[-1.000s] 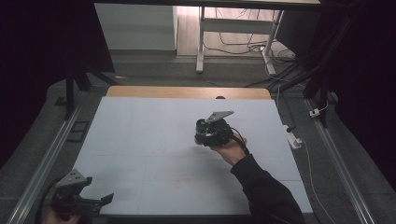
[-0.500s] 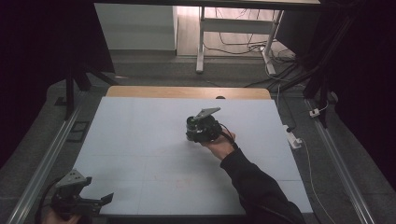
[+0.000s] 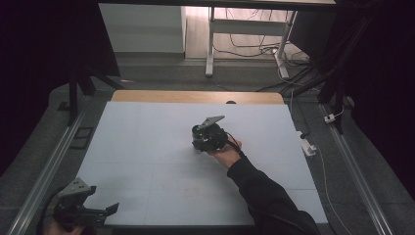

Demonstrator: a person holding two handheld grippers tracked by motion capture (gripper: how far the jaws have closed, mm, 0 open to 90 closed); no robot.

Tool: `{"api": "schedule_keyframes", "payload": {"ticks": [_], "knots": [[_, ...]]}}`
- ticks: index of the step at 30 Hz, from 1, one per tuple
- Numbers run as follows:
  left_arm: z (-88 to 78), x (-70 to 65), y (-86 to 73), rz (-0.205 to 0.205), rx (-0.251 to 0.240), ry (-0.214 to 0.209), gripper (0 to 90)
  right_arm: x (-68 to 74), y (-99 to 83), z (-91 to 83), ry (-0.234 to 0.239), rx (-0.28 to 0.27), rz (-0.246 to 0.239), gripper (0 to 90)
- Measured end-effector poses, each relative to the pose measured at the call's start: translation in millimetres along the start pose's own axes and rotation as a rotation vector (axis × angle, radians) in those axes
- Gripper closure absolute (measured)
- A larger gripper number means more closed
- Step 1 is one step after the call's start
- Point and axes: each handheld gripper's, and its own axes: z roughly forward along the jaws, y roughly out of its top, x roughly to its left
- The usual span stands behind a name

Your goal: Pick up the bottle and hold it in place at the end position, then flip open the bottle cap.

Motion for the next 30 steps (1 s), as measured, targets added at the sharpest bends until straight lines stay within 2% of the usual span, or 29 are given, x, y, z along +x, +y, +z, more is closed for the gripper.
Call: {"api": "schedule_keyframes", "payload": {"ticks": [6, 18, 24, 28, 29, 30], "knots": [[0.1, 0.0, 0.1, 0.003, 0.001, -0.003, 0.0, -1.1, -5.0, 3.8, 0.002, 0.02, -0.011, 53.1], [-0.1, -0.7, 0.3, 0.004, 0.001, -0.003, 0.0, -2.1, -10.0, 3.7, 0.009, -0.005, 0.002, 53.1], [0.3, -0.6, 1.9, 0.025, -0.013, -0.044, 0.0, -2.8, -10.4, 3.8, 0.014, -0.007, 0.0, 53.1], [0.2, -2.2, 3.7, 0.039, -0.018, -0.048, 0.0, -3.0, -10.7, 3.7, 0.015, -0.009, -0.002, 53.1], [-0.4, -2.4, 4.1, 0.056, -0.05, -0.059, 0.0, -3.0, -10.7, 3.7, 0.014, -0.009, -0.002, 53.1], [-0.5, -2.4, 4.6, 0.058, -0.056, -0.061, 0.0, -2.8, -10.7, 3.8, 0.016, -0.009, -0.001, 53.1]]}}
